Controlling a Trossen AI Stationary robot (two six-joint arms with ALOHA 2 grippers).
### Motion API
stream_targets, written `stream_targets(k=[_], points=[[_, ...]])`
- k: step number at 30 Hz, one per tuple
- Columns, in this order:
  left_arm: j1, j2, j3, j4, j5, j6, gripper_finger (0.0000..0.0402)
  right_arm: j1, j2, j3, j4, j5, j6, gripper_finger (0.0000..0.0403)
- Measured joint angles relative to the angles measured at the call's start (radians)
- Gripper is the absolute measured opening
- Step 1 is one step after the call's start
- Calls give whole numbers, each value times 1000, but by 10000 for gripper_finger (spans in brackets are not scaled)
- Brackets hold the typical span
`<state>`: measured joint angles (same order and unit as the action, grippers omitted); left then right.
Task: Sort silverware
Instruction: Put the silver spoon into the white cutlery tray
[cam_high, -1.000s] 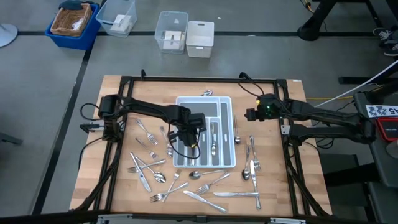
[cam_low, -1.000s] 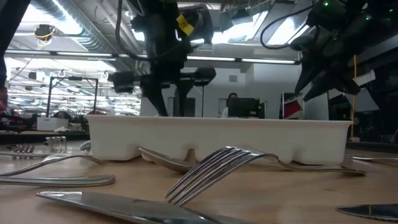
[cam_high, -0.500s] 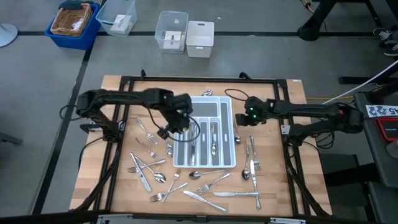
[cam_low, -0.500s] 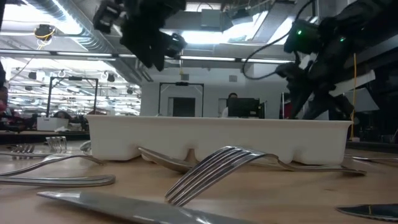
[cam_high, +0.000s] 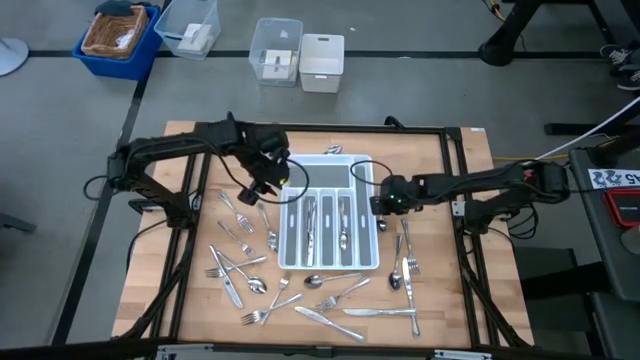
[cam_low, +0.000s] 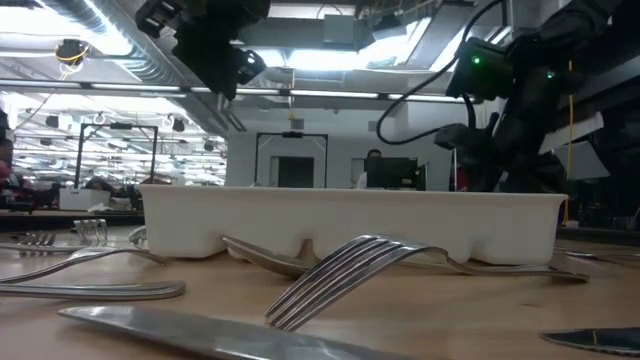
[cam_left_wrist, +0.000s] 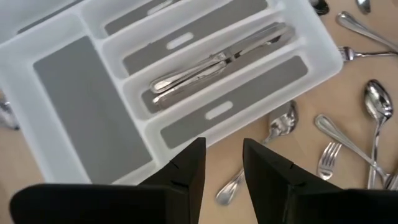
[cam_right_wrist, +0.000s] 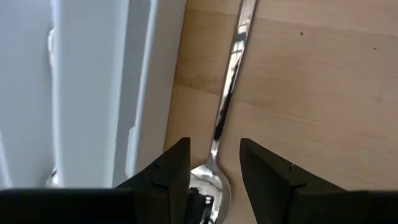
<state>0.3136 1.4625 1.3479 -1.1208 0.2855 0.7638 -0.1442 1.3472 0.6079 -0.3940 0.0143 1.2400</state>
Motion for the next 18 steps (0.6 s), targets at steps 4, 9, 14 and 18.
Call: stream_targets(k=[4,9,14,18], points=[[26,-1,0,0,0,7,96,35,52,0,15,41,43,140],[56,-1,0,0,0,7,96,49,124,4,49,82,54,140],[81,-1,0,-7,0,3,96,49,141,6,27,124,85,128],[102,-1,0,-31,0,-22,96,49,142,5,1,137,86,87]])
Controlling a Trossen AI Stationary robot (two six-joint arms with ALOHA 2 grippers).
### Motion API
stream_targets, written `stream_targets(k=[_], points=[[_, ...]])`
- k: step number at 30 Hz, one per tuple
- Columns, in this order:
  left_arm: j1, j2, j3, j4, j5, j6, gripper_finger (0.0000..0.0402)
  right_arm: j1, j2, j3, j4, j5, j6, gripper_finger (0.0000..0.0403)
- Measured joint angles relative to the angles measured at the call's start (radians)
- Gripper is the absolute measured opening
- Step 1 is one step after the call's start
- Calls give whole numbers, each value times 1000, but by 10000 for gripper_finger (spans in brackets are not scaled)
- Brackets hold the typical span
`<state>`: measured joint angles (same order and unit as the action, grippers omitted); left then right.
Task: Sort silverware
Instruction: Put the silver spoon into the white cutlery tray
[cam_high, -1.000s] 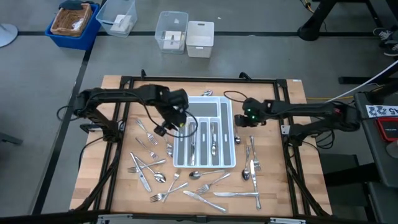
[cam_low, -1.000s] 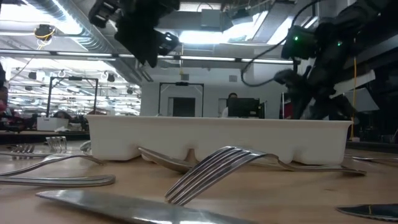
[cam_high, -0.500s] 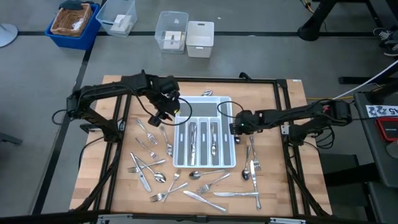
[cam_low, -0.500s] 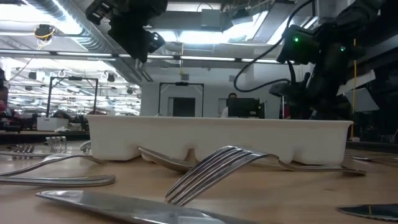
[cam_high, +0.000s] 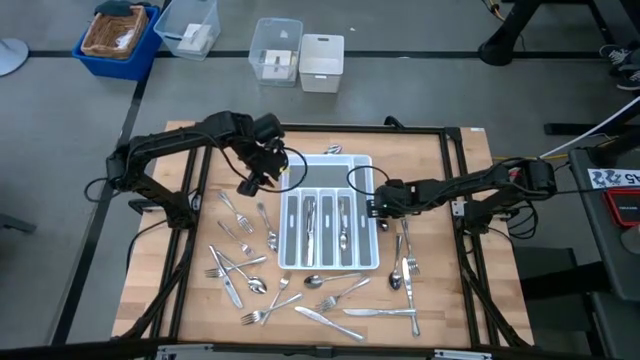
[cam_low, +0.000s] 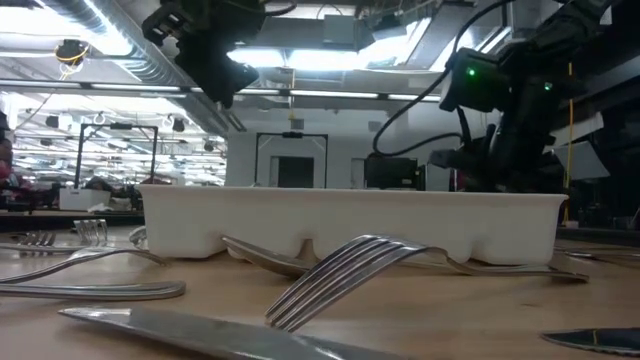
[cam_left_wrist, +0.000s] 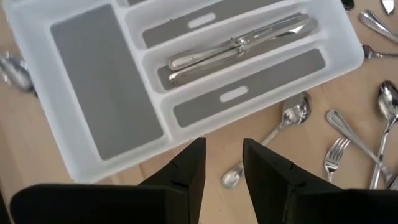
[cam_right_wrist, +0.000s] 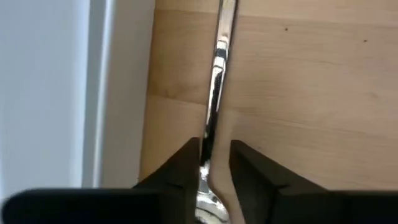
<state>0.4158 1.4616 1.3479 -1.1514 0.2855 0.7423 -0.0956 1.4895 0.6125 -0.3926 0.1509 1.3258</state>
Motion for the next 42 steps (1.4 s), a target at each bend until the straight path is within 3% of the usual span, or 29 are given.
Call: stream_targets(k=[7,15,29,35,42], points=[[55,0,0,-37,0,-72,96,-1,0,0,-35,14,-2,11],[107,0,0,-124,0,-114,96,-4,-50,-4,-42,-16,-22,17],[246,0,0,-348,0,-187,96,-3,-325,-8,-58,-96,-22,8],[286,-1,0,-359,0,-217,96,43,-357,-6,156,-94,38,10],[292,-1,0,-355,0,-240,96,196,-263,-5,419,84,140,9]])
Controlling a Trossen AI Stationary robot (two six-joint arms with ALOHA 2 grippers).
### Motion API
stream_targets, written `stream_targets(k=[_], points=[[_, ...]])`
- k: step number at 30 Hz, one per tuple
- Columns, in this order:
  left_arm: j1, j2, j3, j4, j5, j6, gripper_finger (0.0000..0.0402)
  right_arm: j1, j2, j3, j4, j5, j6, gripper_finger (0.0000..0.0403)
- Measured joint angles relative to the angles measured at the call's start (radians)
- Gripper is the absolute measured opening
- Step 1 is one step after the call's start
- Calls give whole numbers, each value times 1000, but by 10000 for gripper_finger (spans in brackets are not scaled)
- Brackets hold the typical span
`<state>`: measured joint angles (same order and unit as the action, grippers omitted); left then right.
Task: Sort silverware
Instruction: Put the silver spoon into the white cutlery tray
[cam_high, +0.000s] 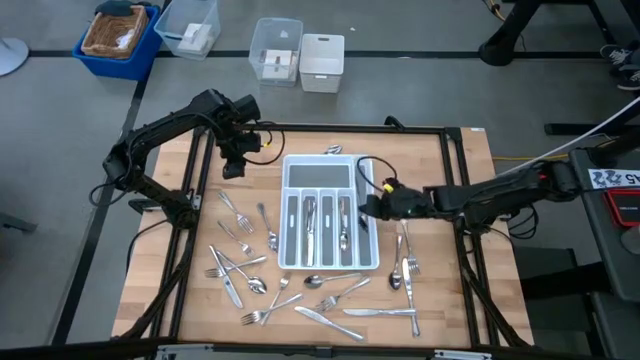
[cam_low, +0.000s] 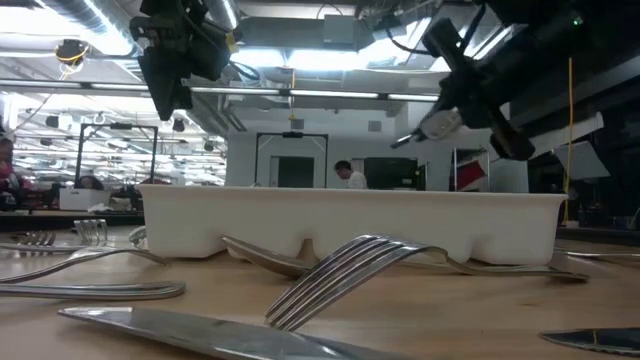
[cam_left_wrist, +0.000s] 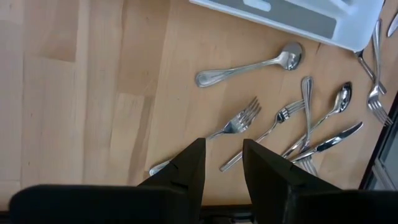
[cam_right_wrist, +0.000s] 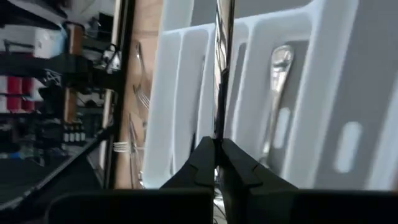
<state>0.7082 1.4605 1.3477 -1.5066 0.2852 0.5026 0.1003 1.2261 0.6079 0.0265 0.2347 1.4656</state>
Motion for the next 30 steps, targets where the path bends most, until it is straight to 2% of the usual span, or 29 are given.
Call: stream_targets(k=[4,10,14,25,30], points=[[0,0,0,0,0,-2,96,61,92,0,84,60,72,11],[0,0,0,0,0,-2,96,107,248,1,268,67,141,12],[-1,0,0,0,0,-11,96,109,314,1,292,69,172,13],[-3,0,0,7,0,-150,96,109,364,1,261,78,185,14],[-6,0,0,-11,0,-132,96,109,364,1,260,95,180,19]])
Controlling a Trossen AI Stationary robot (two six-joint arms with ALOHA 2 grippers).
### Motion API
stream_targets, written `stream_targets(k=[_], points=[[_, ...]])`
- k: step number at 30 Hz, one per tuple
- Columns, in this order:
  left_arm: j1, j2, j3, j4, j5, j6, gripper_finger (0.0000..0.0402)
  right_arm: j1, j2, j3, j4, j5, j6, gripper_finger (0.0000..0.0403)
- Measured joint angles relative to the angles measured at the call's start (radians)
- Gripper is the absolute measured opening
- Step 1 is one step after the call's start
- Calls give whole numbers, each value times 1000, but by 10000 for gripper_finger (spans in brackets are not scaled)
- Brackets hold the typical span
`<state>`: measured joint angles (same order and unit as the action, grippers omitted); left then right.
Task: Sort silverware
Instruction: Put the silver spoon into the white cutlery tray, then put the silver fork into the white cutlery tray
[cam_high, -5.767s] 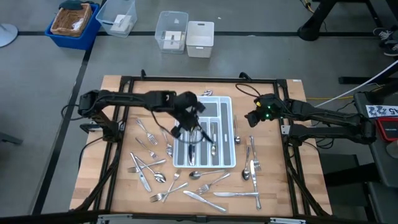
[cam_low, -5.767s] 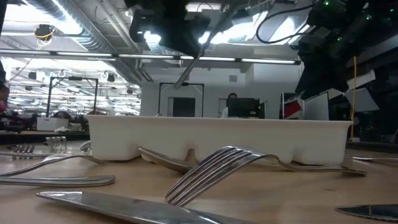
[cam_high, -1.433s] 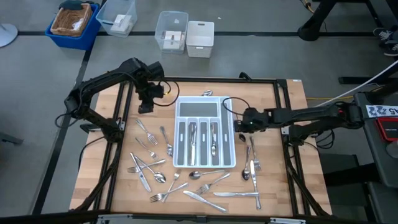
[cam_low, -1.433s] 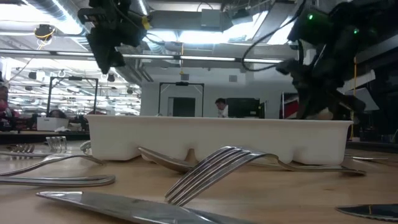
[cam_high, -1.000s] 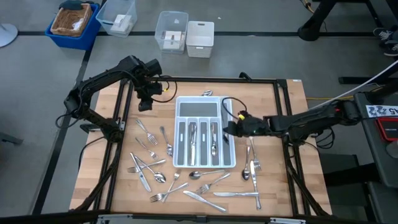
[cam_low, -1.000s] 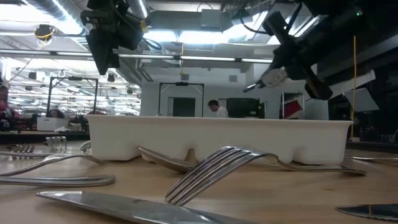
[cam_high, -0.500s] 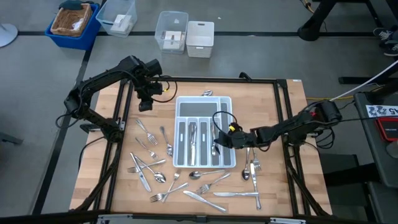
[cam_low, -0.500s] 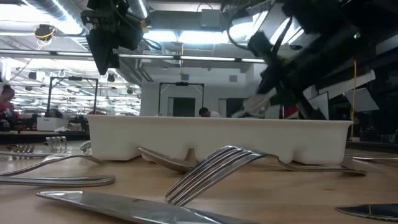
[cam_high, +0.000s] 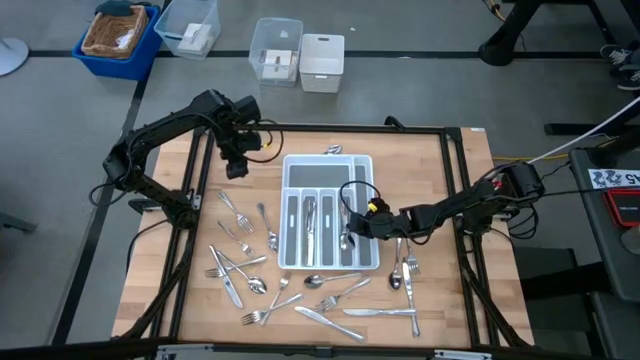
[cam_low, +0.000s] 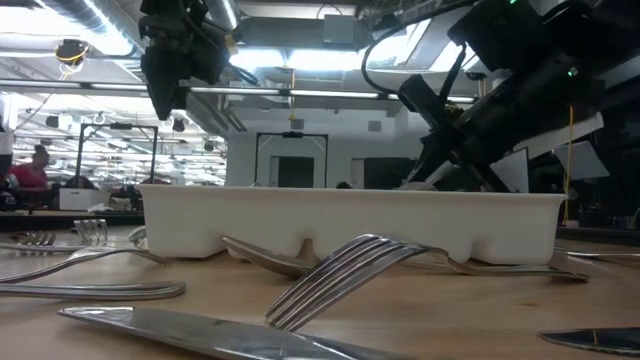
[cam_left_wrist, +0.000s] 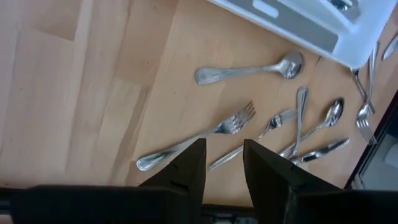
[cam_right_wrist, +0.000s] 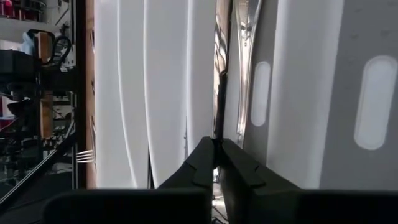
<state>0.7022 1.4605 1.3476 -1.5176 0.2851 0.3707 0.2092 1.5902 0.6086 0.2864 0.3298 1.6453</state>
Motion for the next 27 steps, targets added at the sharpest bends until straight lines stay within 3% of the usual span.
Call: stream_targets(k=[12,19,27], points=[[-116,0,-47,-54,0,194,95,0,0,0,2,-8,-26,107],[-221,0,-210,-41,-17,288,95,0,-1,0,52,-23,-50,106],[-300,0,-382,153,-178,282,95,0,-22,1,164,-36,-110,104]])
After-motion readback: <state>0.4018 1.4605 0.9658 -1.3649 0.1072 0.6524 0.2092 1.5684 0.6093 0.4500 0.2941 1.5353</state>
